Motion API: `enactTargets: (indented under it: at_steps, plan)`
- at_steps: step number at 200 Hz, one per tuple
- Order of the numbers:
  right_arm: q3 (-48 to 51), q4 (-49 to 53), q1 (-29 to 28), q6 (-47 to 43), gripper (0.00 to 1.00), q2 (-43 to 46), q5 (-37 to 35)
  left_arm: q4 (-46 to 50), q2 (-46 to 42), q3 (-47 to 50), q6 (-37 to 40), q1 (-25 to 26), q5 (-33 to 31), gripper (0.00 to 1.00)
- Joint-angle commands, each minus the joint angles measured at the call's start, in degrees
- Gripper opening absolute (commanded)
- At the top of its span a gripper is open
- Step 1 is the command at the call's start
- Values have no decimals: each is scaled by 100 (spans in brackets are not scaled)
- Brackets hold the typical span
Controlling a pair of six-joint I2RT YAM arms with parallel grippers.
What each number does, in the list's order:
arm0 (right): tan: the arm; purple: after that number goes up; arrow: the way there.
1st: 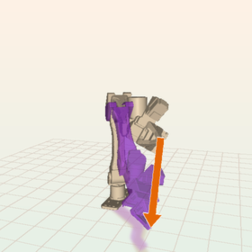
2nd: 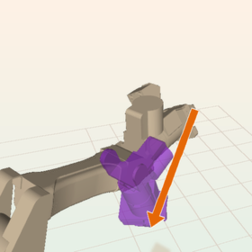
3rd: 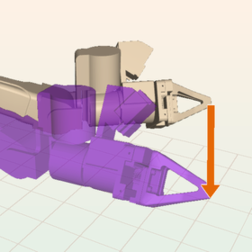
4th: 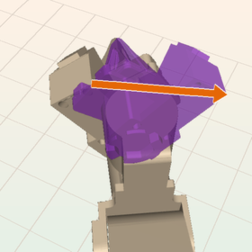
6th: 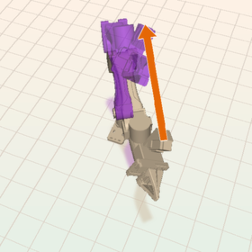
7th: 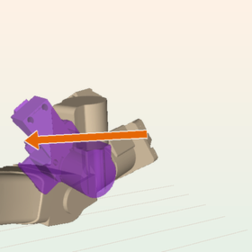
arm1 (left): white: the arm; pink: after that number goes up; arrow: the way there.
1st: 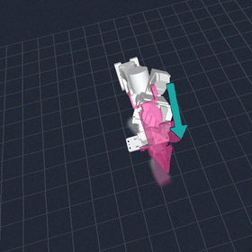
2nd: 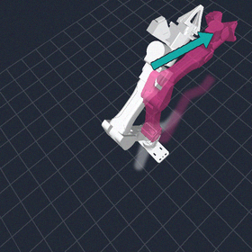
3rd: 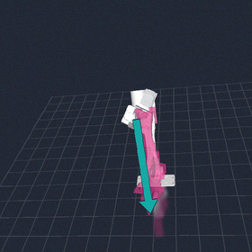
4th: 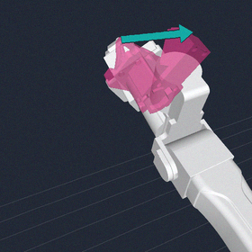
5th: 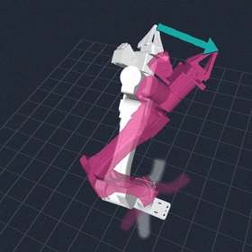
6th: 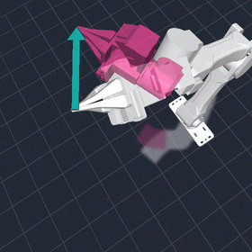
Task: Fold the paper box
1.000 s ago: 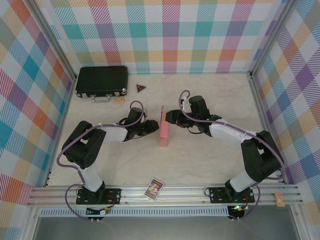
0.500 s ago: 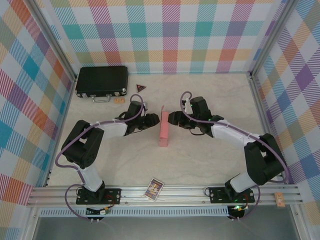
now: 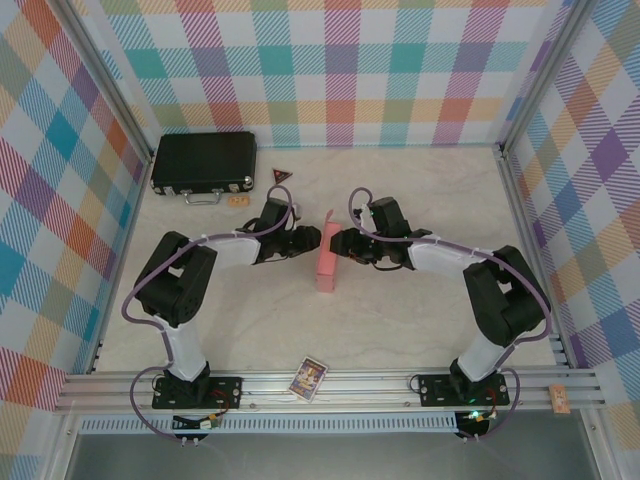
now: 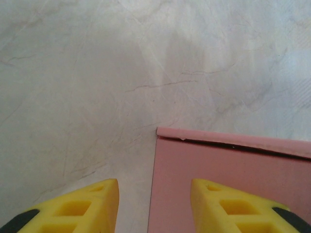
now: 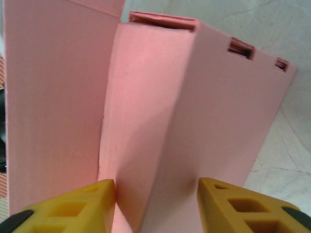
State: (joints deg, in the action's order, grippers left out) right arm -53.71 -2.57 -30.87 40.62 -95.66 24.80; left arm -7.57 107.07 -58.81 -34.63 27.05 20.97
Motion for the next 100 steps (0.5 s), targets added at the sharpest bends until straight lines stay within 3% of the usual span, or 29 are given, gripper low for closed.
enactTargets:
  at_steps: [1, 43, 100]
  plan:
    - [58, 230, -156, 391, 43, -115, -560, 146, 261, -315, 235, -33, 367, 42]
    - [246, 660, -654, 1418, 42, 131, -2111, 360, 605, -800, 477, -33, 771, 42]
    - [476, 258, -1323, 2843, 42, 158, -3261, 895, 935, -1456, 824, -24, 978, 42]
